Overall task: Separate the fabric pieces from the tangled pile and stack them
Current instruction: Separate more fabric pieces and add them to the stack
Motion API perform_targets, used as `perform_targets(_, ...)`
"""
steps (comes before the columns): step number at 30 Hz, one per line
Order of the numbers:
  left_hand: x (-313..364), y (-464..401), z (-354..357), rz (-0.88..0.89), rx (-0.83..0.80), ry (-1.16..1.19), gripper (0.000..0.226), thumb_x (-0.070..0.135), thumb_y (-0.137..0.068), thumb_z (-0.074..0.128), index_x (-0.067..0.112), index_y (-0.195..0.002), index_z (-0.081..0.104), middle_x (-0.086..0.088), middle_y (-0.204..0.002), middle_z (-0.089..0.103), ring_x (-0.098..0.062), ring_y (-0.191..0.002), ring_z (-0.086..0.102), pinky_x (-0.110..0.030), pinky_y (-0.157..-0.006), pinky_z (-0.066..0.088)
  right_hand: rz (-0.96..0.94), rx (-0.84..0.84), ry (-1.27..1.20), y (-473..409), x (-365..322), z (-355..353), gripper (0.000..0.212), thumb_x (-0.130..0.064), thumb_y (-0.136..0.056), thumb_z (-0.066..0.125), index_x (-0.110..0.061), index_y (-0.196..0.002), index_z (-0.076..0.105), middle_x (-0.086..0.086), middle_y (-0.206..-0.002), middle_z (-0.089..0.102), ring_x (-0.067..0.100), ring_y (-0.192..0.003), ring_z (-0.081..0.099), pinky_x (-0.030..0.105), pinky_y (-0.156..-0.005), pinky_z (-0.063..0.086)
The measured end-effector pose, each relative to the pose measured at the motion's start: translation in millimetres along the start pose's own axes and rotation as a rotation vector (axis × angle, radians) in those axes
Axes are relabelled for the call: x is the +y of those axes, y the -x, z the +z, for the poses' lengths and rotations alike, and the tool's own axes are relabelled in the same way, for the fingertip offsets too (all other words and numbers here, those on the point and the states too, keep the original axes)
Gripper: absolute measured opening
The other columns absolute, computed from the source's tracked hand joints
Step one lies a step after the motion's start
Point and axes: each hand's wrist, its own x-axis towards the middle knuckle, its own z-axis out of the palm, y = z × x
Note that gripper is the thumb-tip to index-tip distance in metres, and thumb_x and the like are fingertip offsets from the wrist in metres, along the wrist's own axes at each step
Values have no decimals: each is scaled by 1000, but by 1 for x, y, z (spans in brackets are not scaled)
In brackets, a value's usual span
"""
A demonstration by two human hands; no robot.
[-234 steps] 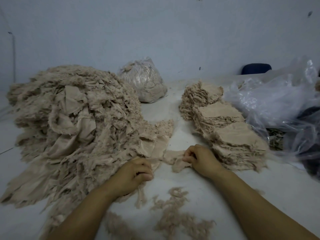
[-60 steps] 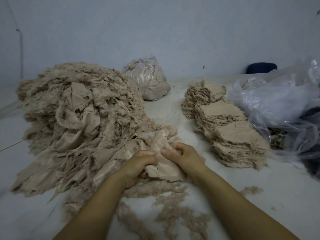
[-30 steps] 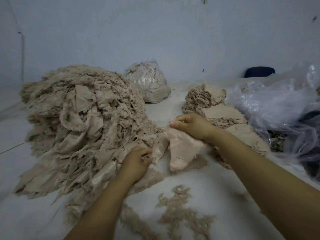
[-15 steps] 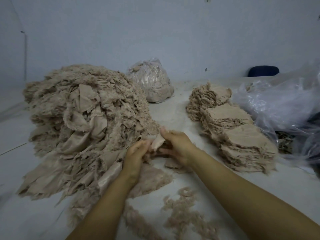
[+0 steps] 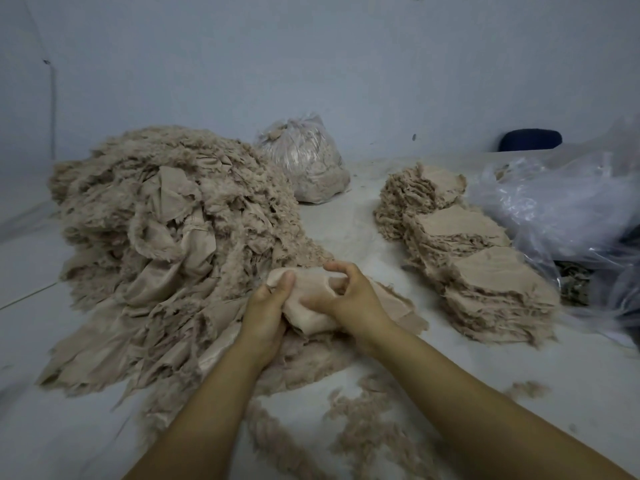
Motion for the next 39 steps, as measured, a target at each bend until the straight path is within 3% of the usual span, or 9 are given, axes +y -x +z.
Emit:
perform_targets(4, 1, 0, 1, 36, 113, -108, 35, 31, -86, 58, -2, -100, 62, -24, -93, 69, -34, -84, 68, -41, -74, 57, 194, -186, -279, 5, -4, -8, 11, -15, -86, 70, -6, -86, 63, 5, -57, 56, 9, -37, 46, 17, -35, 36)
perform_targets(7, 1, 0, 8, 46, 230, -115, 17, 19, -93, 55, 4, -89, 62, -15, -81, 66, -24, -69, 66, -32, -58, 56, 130, -78, -194, 6, 1, -8, 18, -11, -86, 69, -11, -74, 56, 5, -56, 56, 11, -39, 48, 20, -38, 39)
perform_targets(10, 3, 1, 11, 50, 277, -99, 14, 16, -93, 55, 8, -85, 62, -13, -79, 65, -24, -69, 63, -35, -63, 53, 85, -65, -161, 8, 2, -10, 14, -17, -85, 71, -11, -77, 61, 6, -68, 62, 12, -50, 56, 21, -47, 46)
perform_targets(14, 3, 8, 11, 108, 58, -239, 15, 17, -93, 55, 8, -91, 67, -10, -83, 72, -22, -76, 69, -30, -66, 56, 204, -217, -248, 9, -7, -11, 42, -42, -83, 69, -6, -104, 71, 11, -101, 73, 22, -96, 70, 34, -88, 54)
perform_targets(17, 0, 9, 13, 173, 123, -330, 14, 18, -93, 57, 10, -90, 69, -5, -80, 73, -18, -74, 69, -24, -61, 54, 115, -125, -189, 12, -8, -8, 16, -21, -85, 71, -10, -77, 64, 6, -77, 71, 13, -67, 67, 23, -60, 54)
perform_targets(19, -2, 8, 14, 191, 215, -351, 16, 19, -93, 57, 12, -81, 67, -6, -77, 69, -18, -69, 65, -29, -61, 52, 11, -57, -161, 14, -3, -7, 24, -10, -86, 69, -12, -68, 54, -3, -57, 61, 6, -48, 56, 17, -45, 44)
perform_targets(27, -2, 3, 11, 157, 263, -358, 20, 22, -95, 55, 19, -78, 64, 2, -72, 66, -15, -66, 62, -29, -61, 50, -120, 148, -135, 19, 6, -5, 28, -21, -89, 66, -13, -63, 59, -9, -51, 58, 3, -45, 51, 15, -44, 40)
perform_targets(33, 8, 1, 4, 114, 300, -189, 15, 23, -94, 56, 16, -104, 63, 4, -86, 68, -10, -75, 65, -23, -66, 53, -68, 427, -31, 10, 8, -29, 30, -36, -91, 62, -19, -66, 67, -13, -38, 44, 7, -41, 37, 21, -45, 33)
perform_targets(39, 4, 10, 13, 104, -10, -240, 21, 32, -86, 60, 17, -95, 72, -7, -92, 74, -21, -86, 70, -28, -72, 55, -67, 6, 107, 7, -6, -11, 35, -57, -82, 63, -23, -79, 63, -16, -58, 59, -1, -51, 53, 17, -47, 41)
